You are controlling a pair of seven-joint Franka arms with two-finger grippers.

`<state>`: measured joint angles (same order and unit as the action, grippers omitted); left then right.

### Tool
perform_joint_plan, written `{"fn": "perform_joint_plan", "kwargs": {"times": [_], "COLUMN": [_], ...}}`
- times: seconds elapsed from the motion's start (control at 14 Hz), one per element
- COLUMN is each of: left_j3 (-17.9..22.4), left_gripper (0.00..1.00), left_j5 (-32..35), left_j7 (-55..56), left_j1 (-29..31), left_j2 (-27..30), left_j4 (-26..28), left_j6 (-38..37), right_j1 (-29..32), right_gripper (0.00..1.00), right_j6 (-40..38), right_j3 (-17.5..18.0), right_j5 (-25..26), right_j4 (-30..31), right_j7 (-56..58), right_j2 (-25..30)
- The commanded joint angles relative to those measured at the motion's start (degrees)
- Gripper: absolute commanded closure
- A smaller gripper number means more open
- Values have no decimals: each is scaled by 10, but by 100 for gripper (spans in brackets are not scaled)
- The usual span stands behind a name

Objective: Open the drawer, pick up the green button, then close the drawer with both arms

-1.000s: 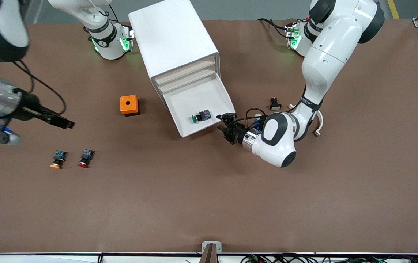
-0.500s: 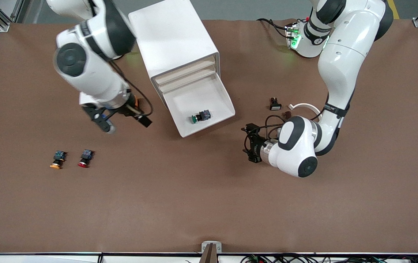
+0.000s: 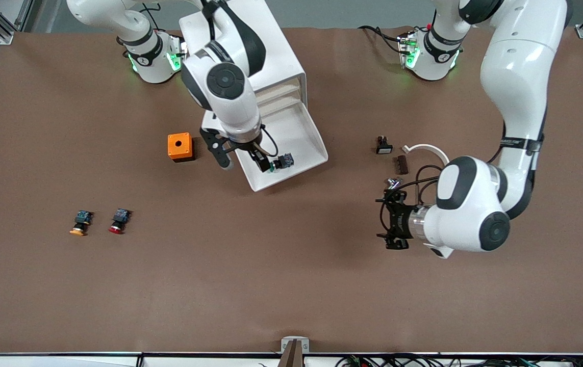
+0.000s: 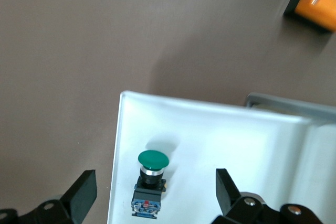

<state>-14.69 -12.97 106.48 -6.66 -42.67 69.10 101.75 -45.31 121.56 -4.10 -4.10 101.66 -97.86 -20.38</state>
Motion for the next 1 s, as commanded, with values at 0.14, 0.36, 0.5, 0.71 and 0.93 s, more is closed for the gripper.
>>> {"fn": "perform_joint_plan", "kwargs": {"times": [0.14,0.36,0.5,0.71,0.93], "left_j3": [-10,-11,-11,-14,-15], "left_gripper": [0,0,0,0,0], "left_j5": [90,92,93,111,127], "left_j7": [-163,-252,-324,-383,-384], "left_j1": [-13,-23,-39,-60,-93], "left_j2": [44,44,44,39,29], "left_j4": [19,22,24,43,63], "left_j6": [-12,-37,-37,-35,-8], "right_j1": [-42,-58,-65,-70,-73], "right_gripper": [0,0,0,0,29], "right_j6": [62,71,72,71,75], "right_j3": [-7,-7,-7,-7,-6], "right_j5": [15,19,20,20,20], "right_j4": [-11,-12,-14,-28,-44], "right_j7": [-92,-125,-132,-142,-143], "right_j2": [-58,-72,-82,-102,-122]}}
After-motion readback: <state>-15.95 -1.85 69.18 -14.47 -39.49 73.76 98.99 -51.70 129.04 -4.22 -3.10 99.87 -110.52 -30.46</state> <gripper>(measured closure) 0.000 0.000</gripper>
